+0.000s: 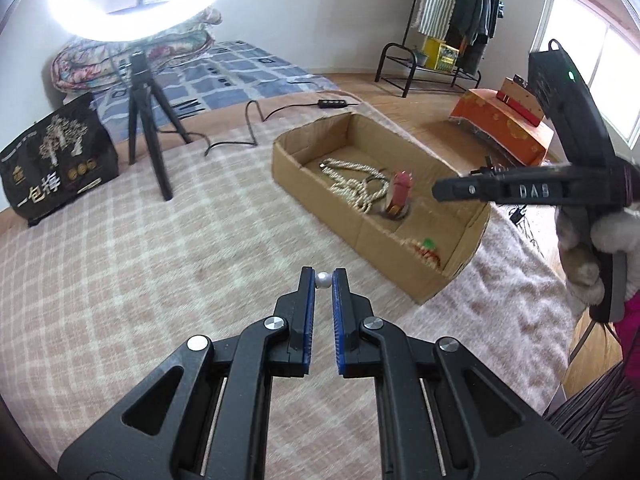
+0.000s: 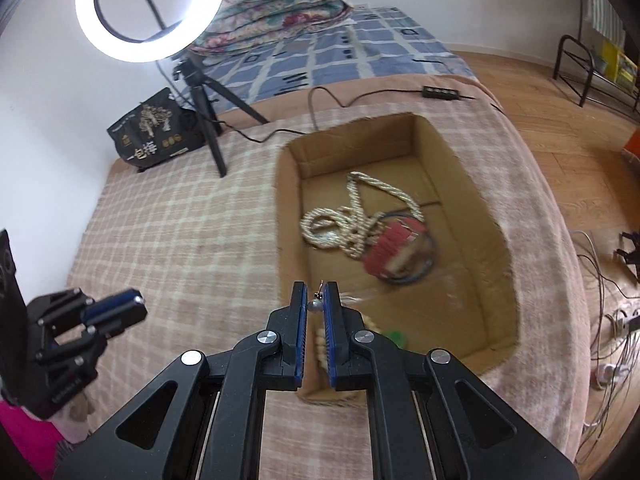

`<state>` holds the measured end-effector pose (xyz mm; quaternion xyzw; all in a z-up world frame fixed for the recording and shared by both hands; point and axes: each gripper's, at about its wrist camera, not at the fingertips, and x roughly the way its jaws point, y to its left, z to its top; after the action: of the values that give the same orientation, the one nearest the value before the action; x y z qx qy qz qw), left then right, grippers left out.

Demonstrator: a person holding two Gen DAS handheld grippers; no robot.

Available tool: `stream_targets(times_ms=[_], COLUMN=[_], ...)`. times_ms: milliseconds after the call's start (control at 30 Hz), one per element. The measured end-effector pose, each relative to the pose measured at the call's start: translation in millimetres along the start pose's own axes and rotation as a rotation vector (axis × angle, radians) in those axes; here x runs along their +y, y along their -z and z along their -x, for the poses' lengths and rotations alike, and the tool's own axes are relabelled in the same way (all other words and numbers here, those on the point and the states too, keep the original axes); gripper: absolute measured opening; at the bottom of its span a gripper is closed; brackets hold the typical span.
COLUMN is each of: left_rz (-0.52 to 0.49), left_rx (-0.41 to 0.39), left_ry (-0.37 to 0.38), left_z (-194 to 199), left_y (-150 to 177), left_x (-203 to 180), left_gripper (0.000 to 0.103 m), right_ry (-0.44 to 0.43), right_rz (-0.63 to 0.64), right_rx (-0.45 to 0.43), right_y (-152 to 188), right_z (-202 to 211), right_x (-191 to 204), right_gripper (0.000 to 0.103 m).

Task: Organize jewelry
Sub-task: 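Carry the earring with the left tool while the right tool carries its earring over the box, then open the right tool dropping its earring while the left tool releases its earring into the box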

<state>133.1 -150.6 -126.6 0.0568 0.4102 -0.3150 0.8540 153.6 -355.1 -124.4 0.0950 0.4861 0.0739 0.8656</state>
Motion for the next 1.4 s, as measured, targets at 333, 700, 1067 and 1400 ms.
stream_targets(times_ms=[333, 700, 1067, 1400], left_rz=[-0.036, -0.036, -0.039, -0.033], left_rx=[-0.013, 0.013, 0.026, 0.022], left_ry=[0.034, 0.027, 0.008, -0.018], left_z=[-41.4, -82.5, -93.8, -94.0], left_y=[-48.5, -74.7, -81.7, -87.2], left_x=[-41.8, -65.2, -69.7, -64.3], left_gripper=[0.007, 0.007, 0.007, 0.014], right_ry=[0.074, 0.079, 0.083, 0.106], right_rz=[-0.02, -0.038, -0.028, -0.003], right_rx=[-0.001, 0.015, 0.013, 0.007], right_y=[11.4, 19.2, 19.9, 19.5], right_z=[8.4, 4.6, 2.9, 3.3], right_x=[-41.0, -62.1, -67.4, -64.2], right_gripper=[0.007, 0.007, 0.007, 0.034])
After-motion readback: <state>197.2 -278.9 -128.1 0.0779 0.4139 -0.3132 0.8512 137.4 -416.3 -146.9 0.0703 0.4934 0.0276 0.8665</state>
